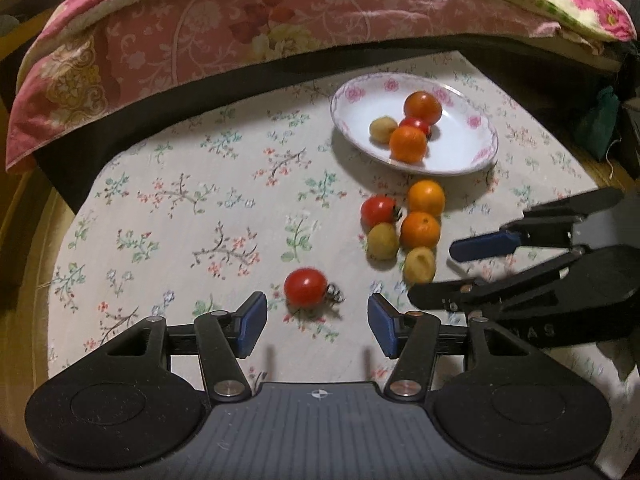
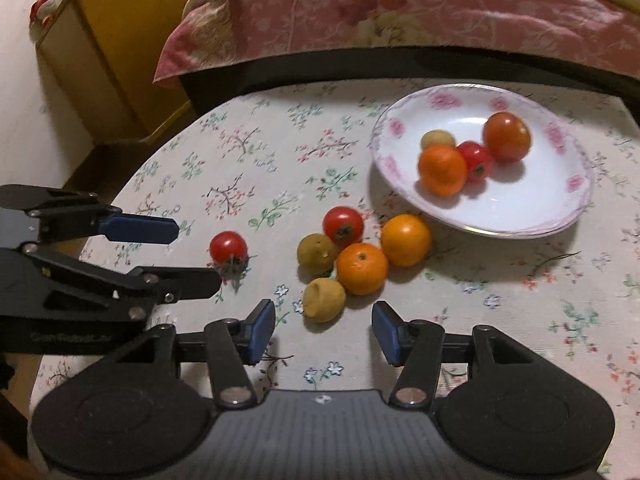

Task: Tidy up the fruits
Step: 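Grasp a small red tomato with the left tool while the right tool grasps a yellow fruit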

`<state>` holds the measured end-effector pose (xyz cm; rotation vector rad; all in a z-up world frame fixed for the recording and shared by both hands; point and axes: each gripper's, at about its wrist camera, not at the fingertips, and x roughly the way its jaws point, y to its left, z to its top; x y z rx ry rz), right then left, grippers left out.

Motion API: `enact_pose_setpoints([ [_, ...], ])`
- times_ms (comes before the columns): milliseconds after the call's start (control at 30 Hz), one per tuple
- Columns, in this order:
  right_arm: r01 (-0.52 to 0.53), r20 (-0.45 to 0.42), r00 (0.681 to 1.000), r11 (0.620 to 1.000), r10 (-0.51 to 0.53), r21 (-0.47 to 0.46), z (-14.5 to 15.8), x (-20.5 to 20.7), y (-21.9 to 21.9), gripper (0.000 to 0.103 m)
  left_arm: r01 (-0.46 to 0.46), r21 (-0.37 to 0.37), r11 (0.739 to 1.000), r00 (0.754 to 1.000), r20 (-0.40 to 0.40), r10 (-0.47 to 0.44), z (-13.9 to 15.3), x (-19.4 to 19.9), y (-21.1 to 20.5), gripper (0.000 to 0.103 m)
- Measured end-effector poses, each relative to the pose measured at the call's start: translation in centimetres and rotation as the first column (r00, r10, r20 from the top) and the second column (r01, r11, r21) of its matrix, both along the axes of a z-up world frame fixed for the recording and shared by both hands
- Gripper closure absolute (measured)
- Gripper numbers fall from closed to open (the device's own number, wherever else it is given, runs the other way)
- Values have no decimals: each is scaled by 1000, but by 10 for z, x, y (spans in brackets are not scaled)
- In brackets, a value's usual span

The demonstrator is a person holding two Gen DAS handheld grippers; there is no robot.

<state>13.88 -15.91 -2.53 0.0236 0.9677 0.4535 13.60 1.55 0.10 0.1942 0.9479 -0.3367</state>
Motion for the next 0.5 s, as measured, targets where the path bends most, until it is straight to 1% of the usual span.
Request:
enact_pose_setpoints([
  [167,-8,4,1000,1000,8,6,-7,6,6,57,-10,7,1000,1000,-19,10,-6,1,6,39],
  [233,-14,14,1000,1000,14,0,-7,8,9,62,-12,4,1000,1000,-18,12,-6,2,6,39],
  [300,-14,33,999,999,15,-31,-8,7,12,74,-12,1,1000,1000,-18,12,-7,4,7,39],
  [367,-18,42,999,999,20,-47,-7,6,12,83,-9,0,1000,1000,-19,9,-8,5,7,39],
  [500,-16,35,999,999,17,-34,-4,5,3,83,3,6,1000,1000,-24,-3,-15,9,2,39],
])
